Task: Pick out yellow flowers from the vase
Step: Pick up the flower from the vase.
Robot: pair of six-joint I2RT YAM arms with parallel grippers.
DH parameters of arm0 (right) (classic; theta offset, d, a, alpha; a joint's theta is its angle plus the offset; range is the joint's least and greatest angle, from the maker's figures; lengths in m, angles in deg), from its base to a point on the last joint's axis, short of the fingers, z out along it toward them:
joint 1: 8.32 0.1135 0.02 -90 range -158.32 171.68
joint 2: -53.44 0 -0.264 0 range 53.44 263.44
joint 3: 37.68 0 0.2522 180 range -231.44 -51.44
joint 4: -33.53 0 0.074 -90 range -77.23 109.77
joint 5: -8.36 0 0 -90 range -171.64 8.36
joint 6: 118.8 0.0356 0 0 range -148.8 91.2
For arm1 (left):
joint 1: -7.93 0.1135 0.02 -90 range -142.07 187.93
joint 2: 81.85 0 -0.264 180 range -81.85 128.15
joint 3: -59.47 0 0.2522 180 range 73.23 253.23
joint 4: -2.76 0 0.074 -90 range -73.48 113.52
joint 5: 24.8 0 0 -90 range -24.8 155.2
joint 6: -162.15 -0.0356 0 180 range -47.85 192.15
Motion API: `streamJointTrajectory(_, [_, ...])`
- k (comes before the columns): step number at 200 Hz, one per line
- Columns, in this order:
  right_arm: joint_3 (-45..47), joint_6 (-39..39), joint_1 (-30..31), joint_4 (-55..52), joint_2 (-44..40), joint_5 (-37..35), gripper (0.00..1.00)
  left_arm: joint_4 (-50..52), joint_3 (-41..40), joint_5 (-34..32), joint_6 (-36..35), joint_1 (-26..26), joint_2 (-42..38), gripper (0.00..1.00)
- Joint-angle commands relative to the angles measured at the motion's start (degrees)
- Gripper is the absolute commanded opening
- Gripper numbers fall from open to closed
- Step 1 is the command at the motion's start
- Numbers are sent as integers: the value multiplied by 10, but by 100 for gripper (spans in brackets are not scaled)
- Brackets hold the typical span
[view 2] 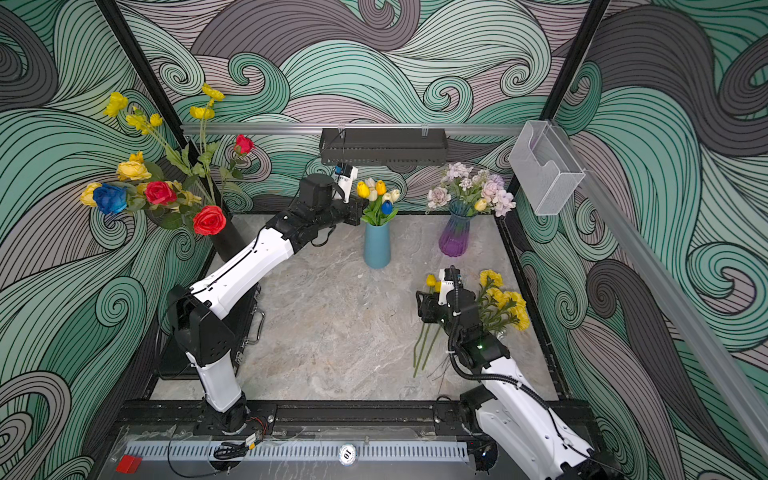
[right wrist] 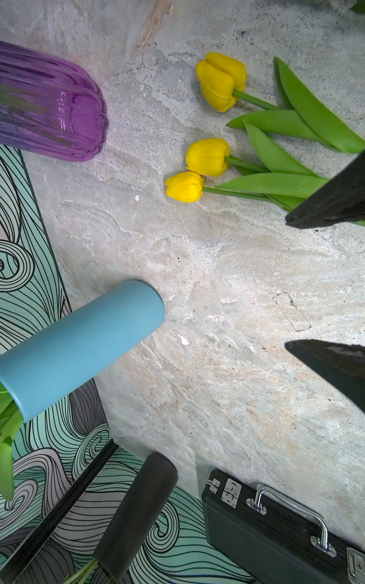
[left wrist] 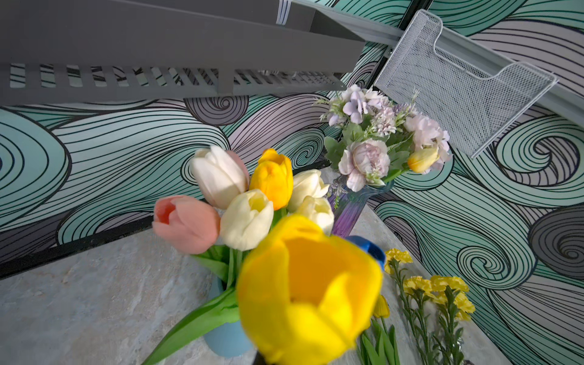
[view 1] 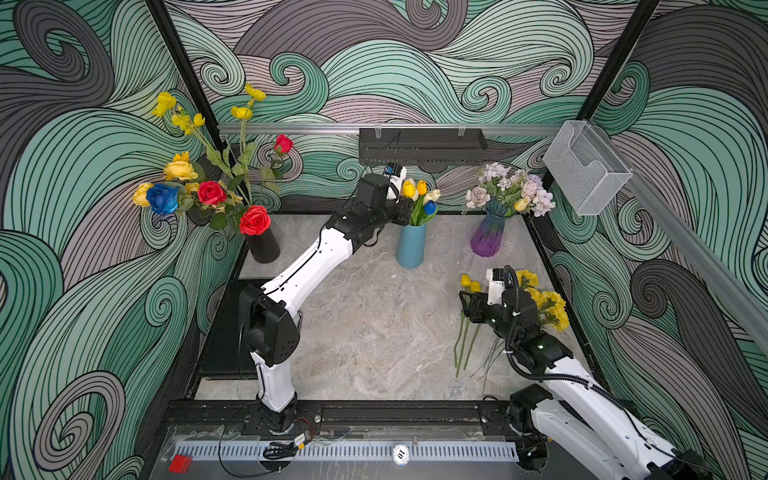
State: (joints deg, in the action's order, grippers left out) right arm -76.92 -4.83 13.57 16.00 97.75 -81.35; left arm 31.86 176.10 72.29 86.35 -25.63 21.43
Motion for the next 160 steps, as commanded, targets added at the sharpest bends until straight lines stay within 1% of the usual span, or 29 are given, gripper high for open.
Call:
streamJointTrajectory(1, [-17,-9,-3,6,-3,-8,57,8,-22,23,8,-10,-33,4])
streamJointTrajectory(44, [-22,-8,-3,8,5,-5,57,-14,-65,16,10,-12,-72,4])
streamJointTrajectory(66, [-25,-7,-3,11,7,-4,57,-11,-60,-1,3,-11,-62,4])
streamJointTrajectory(101, [-29,-5,-3,12,12,0,57,13,-24,-28,-6,-10,-32,4])
streamJointTrajectory(126, [-29,-5,-3,16,15,0,57,-3,3,-45,-15,-10,-8,4])
streamJointTrajectory(144, [-32,-6,-3,17,19,3,57,2,38,-46,-27,-10,20,4])
streamJointTrajectory(160, [-34,-7,-3,17,22,3,57,34,84,-45,-31,-10,43,4])
